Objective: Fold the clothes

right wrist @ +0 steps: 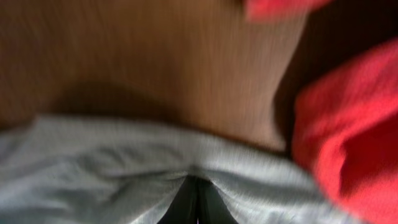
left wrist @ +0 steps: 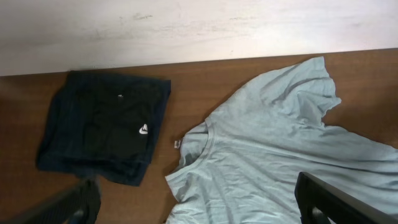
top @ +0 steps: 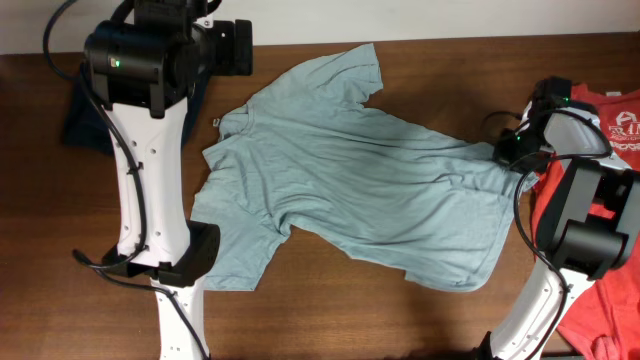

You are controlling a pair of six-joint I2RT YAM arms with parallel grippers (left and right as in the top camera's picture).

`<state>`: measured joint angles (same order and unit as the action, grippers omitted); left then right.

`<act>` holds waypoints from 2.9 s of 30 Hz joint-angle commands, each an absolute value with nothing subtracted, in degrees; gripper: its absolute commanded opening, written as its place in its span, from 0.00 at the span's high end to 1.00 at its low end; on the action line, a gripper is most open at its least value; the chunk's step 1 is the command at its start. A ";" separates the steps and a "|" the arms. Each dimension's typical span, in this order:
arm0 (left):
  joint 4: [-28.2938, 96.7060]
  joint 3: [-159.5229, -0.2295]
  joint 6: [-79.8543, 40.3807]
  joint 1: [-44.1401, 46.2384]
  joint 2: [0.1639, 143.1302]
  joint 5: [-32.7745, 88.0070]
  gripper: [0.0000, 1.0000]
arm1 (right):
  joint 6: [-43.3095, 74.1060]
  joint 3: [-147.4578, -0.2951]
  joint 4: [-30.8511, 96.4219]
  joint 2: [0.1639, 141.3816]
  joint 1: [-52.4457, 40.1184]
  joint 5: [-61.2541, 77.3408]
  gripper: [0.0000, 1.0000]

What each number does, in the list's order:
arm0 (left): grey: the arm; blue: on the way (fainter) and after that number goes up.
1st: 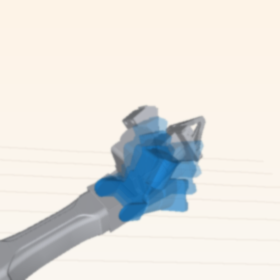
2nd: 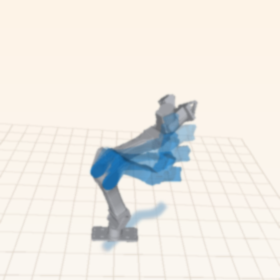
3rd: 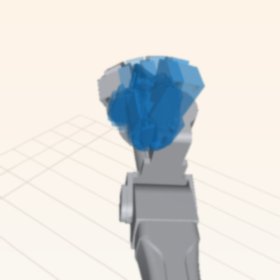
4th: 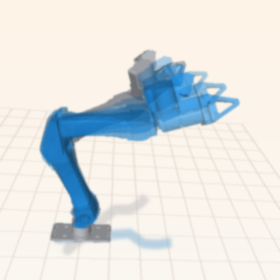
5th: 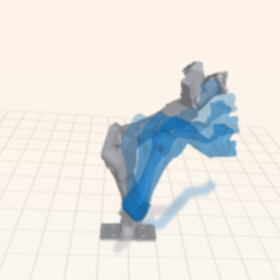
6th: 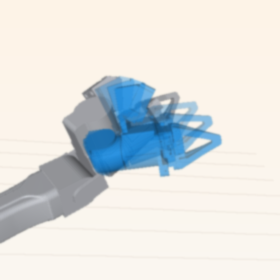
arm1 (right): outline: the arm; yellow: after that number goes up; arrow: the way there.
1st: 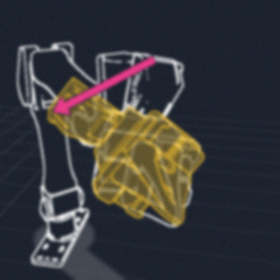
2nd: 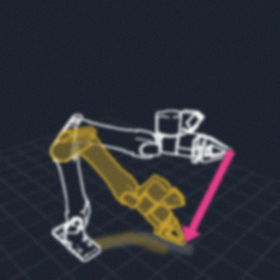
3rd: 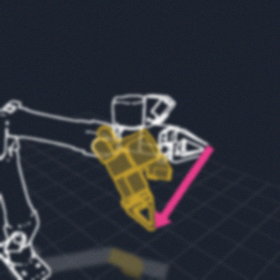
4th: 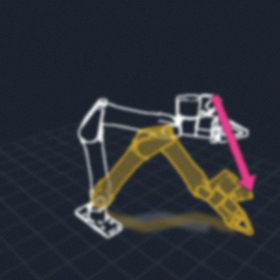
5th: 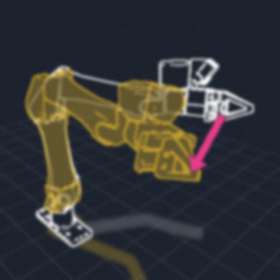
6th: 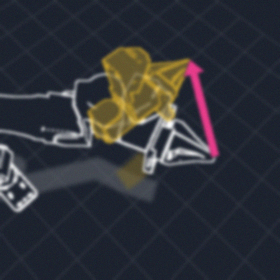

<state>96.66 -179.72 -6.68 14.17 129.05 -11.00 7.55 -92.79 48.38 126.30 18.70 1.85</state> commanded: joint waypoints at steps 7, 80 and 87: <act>96.66 -179.61 -6.42 14.20 129.25 -11.64 0.01 | 8.03 -91.70 43.22 131.83 18.39 1.83 0.96; 50.57 -166.04 4.19 15.57 164.07 1.91 1.00 | 6.28 -135.55 82.50 128.66 21.82 6.66 0.01; 50.98 -165.99 4.19 15.16 166.93 2.17 1.00 | 6.28 -135.55 82.50 128.66 21.82 6.66 0.02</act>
